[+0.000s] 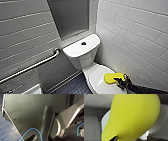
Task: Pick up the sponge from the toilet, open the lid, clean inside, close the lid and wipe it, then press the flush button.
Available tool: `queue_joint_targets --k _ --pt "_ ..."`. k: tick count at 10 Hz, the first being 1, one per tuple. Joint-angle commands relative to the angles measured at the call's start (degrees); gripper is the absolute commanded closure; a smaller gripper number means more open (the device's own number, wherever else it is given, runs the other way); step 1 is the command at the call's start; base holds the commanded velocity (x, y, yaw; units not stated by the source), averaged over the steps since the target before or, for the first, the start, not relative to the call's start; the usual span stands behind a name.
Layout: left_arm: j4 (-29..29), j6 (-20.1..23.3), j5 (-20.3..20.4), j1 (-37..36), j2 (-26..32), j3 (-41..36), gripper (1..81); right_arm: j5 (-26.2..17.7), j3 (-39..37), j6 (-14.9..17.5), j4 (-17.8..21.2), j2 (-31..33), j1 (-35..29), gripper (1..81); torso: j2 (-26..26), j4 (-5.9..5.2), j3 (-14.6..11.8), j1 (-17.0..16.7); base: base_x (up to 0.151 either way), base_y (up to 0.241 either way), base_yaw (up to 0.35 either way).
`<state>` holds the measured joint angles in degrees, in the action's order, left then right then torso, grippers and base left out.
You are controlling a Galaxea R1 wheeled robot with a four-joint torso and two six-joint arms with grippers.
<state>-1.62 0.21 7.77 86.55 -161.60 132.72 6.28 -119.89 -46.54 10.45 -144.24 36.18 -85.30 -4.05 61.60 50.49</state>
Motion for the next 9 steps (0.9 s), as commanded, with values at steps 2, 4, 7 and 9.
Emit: queue_joint_targets --k 2,4,7,9 --pt "0.04 0.32 -4.43 1.29 0.75 -0.27 1.0 0.83 -0.68 0.57 -0.42 0.77 -6.86 1.0 0.0 0.0 0.02 0.0 0.0 0.0 0.0" --pt "0.22 0.4 -4.43 1.21 0.31 0.0 1.0 3.21 -0.86 0.58 -1.92 -0.02 -6.51 1.0 0.0 0.0 0.02 0.0 0.0 0.0 0.0" --pt "-0.04 0.32 -4.6 1.3 0.39 0.17 1.0 3.21 -6.47 0.58 -2.97 -3.27 -6.77 1.0 0.0 0.0 0.02 0.0 0.0 0.0 0.0" --pt "-0.22 0.32 -4.6 1.91 0.66 0.17 1.0 3.13 -12.18 0.58 -4.82 -6.43 -6.95 1.0 0.0 0.0 0.02 0.0 0.0 0.0 0.0"
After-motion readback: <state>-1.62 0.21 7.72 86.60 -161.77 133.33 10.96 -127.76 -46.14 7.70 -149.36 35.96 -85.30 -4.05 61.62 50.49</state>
